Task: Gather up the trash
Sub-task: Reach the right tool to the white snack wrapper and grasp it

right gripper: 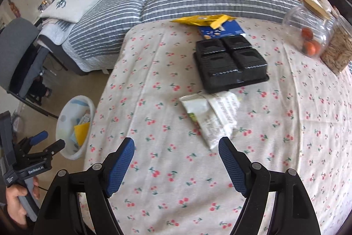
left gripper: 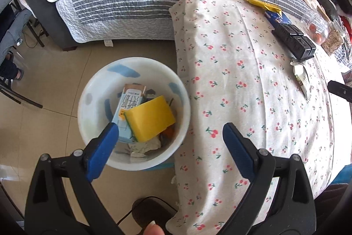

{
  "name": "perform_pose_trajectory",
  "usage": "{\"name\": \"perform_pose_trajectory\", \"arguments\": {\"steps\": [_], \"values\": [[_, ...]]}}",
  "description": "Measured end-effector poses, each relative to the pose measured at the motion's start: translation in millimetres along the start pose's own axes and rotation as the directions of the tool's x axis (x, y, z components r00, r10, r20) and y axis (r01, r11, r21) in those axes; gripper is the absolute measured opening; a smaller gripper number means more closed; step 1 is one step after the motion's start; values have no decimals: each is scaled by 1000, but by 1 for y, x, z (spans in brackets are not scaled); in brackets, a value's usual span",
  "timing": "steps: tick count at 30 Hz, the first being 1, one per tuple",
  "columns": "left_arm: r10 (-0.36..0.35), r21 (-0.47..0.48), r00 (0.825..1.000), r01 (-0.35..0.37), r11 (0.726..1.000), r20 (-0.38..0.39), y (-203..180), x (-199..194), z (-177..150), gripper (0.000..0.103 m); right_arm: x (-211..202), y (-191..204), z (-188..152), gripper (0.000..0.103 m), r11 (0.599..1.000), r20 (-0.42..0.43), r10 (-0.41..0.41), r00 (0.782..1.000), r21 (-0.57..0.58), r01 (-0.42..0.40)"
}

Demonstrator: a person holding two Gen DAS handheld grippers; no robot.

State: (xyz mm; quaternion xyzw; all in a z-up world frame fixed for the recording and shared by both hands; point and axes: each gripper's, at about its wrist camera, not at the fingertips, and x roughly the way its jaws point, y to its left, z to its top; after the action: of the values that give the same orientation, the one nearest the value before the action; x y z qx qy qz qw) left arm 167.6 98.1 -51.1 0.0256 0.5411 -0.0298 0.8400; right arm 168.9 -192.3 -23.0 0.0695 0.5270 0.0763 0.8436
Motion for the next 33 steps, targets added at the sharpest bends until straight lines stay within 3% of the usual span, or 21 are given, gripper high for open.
{"name": "perform_pose_trajectory", "arguments": {"steps": [5, 9, 23, 24, 27, 31, 33], "values": [[2, 43, 1000, -1, 999, -5, -33, 7, 9, 95, 9, -37, -1, 80, 997, -13, -71, 997, 23, 72], [7, 43, 1000, -6, 999, -16, -48, 16, 18, 95, 19, -52, 1, 80, 998, -31, -61, 998, 21, 61], [25, 40, 998, -23, 999, -51, -59, 32, 23, 95, 81, -30, 13, 80, 993, -117, -104, 988, -60, 98], [25, 39, 998, -23, 999, -53, -59, 33, 23, 95, 84, -27, 13, 79, 991, -113, -118, 987, -77, 110], [24, 36, 998, -22, 999, -56, -57, 33, 23, 95, 86, -18, 14, 57, 980, -81, -162, 983, -130, 151], [23, 40, 998, -21, 999, -59, -57, 33, 22, 95, 82, -20, 13, 45, 981, -97, -140, 985, -151, 124], [24, 45, 998, -21, 999, -58, -58, 33, 22, 95, 75, -25, 11, 44, 984, -107, -120, 987, -142, 104]]}}
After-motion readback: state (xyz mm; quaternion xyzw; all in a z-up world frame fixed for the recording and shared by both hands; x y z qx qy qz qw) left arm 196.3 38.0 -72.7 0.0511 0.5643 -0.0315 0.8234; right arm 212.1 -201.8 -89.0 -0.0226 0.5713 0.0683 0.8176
